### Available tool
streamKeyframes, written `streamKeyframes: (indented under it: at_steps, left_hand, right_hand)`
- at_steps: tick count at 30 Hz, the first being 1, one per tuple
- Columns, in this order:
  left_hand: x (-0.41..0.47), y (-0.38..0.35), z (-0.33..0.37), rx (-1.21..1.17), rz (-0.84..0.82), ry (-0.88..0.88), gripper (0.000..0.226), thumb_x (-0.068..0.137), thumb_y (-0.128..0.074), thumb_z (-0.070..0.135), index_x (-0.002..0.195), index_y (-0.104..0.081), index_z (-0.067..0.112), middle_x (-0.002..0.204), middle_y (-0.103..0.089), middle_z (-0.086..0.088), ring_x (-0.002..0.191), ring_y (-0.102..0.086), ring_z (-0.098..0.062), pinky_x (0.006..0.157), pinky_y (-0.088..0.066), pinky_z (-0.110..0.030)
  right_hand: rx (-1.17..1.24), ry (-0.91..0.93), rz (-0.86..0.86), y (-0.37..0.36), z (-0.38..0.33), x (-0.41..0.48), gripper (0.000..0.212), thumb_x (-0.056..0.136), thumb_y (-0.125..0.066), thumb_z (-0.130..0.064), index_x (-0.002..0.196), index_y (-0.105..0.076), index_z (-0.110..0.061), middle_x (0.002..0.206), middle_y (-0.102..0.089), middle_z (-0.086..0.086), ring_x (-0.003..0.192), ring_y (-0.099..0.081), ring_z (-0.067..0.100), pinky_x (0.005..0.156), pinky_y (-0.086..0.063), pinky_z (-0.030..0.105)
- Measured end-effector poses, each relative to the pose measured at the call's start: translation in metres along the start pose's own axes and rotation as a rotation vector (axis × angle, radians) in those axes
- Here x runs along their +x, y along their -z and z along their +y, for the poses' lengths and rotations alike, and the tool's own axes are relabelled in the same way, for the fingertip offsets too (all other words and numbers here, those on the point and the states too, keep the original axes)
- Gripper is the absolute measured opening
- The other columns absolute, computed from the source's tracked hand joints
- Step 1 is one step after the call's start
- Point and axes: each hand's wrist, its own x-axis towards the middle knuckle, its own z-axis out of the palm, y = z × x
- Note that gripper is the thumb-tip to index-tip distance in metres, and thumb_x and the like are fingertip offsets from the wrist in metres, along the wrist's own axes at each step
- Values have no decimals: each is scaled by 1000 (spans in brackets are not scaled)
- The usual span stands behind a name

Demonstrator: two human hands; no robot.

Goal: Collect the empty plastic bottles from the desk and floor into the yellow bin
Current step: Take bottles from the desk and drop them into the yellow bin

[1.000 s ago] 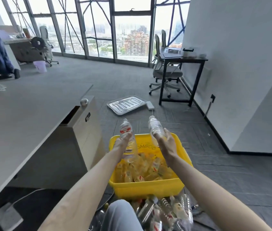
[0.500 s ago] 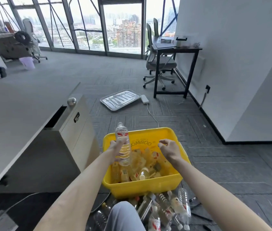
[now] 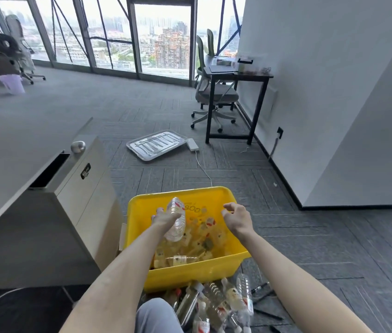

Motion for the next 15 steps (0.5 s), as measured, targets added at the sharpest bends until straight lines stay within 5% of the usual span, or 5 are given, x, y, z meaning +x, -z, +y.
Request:
streamKeyframes:
  at_steps: [2, 4, 9, 15]
  left_hand:
    - [-2, -9, 13, 101, -25, -80, 84, 90, -61, 48, 155, -16, 18, 161, -11, -12, 147, -18, -34, 116, -25, -50]
    - [-2, -15, 20, 256, -58, -143, 78, 94, -54, 50, 155, -18, 19, 163, -9, -10, 149, -13, -31, 118, -21, -50]
    - [-14, -8, 11, 662, -67, -274, 63, 96, -51, 45, 150, -34, 18, 159, -24, -9, 145, -26, -29, 116, -28, -45]
    - [-45, 25, -4, 790, -24, -257, 60, 96, -49, 46, 149, -36, 20, 157, -28, -7, 143, -29, -28, 114, -31, -45]
  right_hand:
    - [-25, 19, -10, 4, 0, 0, 37, 98, -51, -25, 133, -57, -13, 133, -60, 5, 94, -62, 15, 87, -48, 31]
    - [-81, 40, -21, 6, 1, 0, 38, 97, -52, -28, 133, -57, -14, 135, -59, 7, 114, -60, 24, 95, -47, 36]
    - [-149, 52, -68, 7, -3, -6, 38, 95, -53, -26, 131, -58, -15, 135, -60, 8, 122, -55, 27, 97, -46, 35]
    - [-176, 130, -114, -5, -26, -18, 38, 96, -51, -26, 131, -59, -14, 133, -60, 8, 117, -58, 27, 92, -49, 36]
